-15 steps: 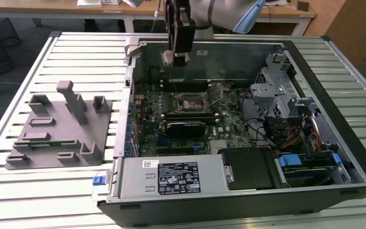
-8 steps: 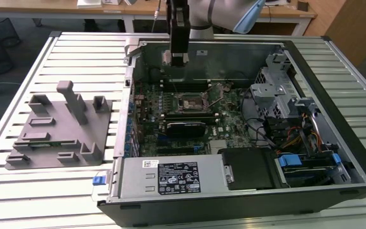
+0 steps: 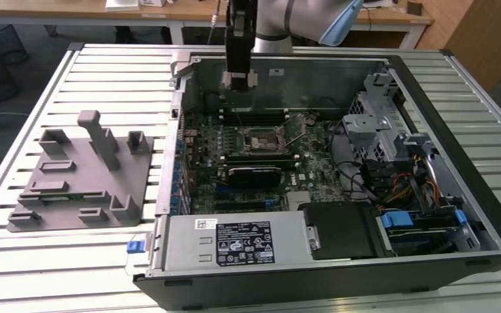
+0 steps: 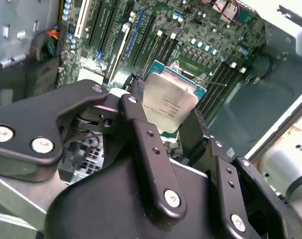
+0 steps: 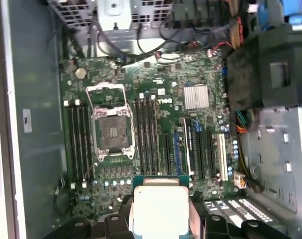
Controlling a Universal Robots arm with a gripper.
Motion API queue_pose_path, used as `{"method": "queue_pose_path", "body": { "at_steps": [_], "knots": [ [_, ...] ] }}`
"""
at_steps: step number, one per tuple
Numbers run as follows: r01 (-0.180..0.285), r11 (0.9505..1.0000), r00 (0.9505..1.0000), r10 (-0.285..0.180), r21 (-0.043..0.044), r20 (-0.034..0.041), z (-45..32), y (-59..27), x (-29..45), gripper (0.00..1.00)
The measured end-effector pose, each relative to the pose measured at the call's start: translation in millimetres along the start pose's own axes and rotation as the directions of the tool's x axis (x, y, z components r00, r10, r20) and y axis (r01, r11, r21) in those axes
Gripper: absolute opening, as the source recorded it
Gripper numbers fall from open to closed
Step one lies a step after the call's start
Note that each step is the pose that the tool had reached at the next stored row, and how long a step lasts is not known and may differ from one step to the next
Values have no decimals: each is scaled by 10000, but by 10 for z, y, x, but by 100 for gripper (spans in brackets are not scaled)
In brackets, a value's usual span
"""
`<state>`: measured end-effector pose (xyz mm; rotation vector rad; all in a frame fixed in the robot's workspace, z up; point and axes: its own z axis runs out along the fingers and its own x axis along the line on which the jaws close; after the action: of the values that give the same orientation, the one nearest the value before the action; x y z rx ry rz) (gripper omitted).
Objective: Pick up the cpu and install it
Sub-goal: 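Place the cpu into insertion slot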
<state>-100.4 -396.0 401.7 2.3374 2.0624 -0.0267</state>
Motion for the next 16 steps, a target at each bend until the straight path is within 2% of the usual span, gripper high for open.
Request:
{"method": "queue_pose_path", "body": {
  "at_steps": [3,6,8,12,14,16],
  "knots": [
    [-402,9992,9992,402,12,6,3,0,5,53],
    [-478,9989,9989,478,13,4,6,1,8,53],
    [-305,9995,9995,305,8,2,11,5,10,53],
    [341,9994,9994,-341,-10,-1,46,6,12,53],
    [374,9993,9993,-374,-11,-2,79,19,51,53],
    [375,9993,9993,-375,-11,0,112,39,120,53]
  ]
}}
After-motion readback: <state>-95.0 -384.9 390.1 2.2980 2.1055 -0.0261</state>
